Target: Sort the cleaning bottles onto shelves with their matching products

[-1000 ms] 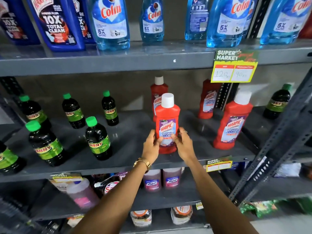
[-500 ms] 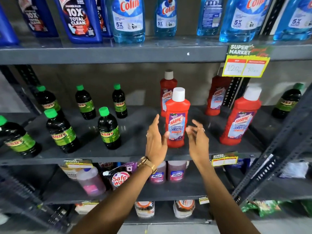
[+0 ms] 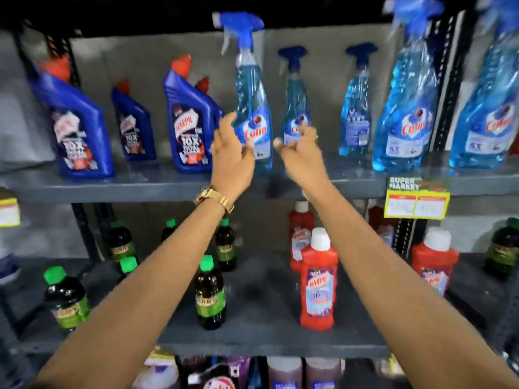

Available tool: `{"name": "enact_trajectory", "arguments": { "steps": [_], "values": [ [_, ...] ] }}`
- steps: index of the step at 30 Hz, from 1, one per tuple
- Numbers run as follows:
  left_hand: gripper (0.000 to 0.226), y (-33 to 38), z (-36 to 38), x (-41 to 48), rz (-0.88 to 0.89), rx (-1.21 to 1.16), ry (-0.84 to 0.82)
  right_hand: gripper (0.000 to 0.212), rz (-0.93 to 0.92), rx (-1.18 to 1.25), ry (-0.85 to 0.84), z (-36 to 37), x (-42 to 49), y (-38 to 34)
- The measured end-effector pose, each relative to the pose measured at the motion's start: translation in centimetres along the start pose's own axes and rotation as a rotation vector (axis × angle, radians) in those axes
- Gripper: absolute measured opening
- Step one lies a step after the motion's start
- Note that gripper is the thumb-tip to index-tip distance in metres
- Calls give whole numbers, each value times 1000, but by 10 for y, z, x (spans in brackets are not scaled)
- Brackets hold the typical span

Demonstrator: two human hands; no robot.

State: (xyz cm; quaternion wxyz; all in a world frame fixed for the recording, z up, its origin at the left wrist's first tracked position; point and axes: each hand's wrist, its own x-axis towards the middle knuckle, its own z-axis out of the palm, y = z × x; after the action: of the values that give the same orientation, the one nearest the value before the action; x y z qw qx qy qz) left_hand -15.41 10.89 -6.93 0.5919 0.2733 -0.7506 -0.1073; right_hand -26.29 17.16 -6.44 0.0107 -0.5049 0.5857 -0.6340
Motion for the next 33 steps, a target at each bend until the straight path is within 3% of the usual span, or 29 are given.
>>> {"name": "enact_trajectory", "arguments": {
  "steps": [4,7,10,20,33],
  "values": [
    [67,-5,2,16,-160,13,-84,69,202,52,-205,31,36,4],
    [68,-13,-1,28,-329,-44,-164,56,235,110,-282,40,48,10],
    [52,-18,-3,32,-407,-53,-259,58,233,94,-285,34,53,16],
    [33,17,33,34,-267,71,-488,39,170,38,-182,-33,55,43],
    [42,39,46,24,-158,51,-529,39,200,30,-225,-60,60,57]
  ]
}}
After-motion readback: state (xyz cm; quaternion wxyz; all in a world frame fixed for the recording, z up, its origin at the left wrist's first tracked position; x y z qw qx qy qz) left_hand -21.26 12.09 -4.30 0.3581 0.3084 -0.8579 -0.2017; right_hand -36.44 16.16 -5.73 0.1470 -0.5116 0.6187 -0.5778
